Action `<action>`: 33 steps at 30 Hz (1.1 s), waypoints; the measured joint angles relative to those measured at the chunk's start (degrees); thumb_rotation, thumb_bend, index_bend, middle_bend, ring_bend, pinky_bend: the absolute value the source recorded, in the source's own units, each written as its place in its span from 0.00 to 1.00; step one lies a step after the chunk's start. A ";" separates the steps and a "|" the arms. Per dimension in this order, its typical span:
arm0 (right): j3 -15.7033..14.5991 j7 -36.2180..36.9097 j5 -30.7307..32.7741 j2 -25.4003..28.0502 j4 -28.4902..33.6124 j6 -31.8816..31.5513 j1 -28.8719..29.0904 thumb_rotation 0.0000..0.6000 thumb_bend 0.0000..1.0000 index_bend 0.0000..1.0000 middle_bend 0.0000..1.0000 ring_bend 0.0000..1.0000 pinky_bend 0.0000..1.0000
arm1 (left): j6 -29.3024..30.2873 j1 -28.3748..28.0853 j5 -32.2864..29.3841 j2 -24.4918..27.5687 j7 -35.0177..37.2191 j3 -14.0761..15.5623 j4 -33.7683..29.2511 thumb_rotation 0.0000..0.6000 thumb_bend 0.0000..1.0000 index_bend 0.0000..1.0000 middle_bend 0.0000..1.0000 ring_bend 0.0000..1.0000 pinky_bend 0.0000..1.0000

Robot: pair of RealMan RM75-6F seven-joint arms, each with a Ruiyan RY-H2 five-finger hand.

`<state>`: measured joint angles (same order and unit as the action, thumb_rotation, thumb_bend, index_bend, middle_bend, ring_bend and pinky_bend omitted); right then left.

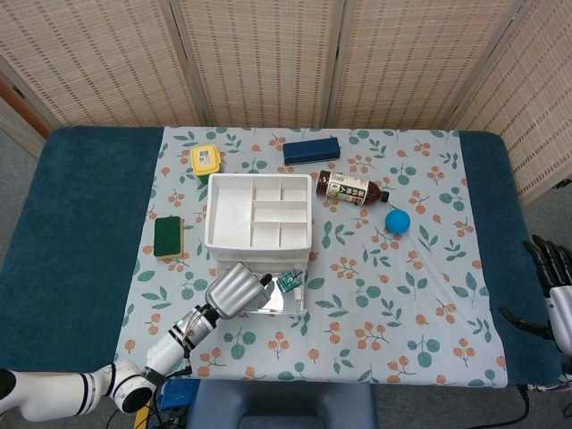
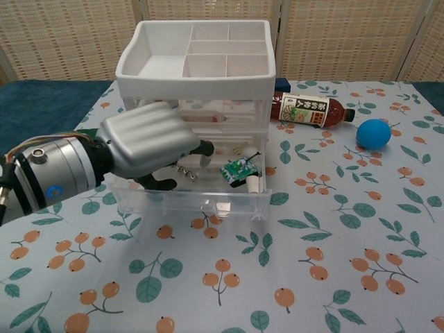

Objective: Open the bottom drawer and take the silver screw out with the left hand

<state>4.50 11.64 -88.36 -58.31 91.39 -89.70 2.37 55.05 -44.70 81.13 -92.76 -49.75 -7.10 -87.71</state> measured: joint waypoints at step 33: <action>0.05 0.34 0.14 -0.24 -0.44 -0.17 -0.34 1.00 0.13 0.00 0.00 0.00 0.00 | 0.62 -2.01 -4.55 -0.50 -2.00 1.60 0.26 1.00 0.31 0.43 0.99 0.99 1.00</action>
<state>4.55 11.99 -88.21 -58.55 90.95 -89.87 2.03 55.67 -46.71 76.58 -93.26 -51.75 -5.51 -87.45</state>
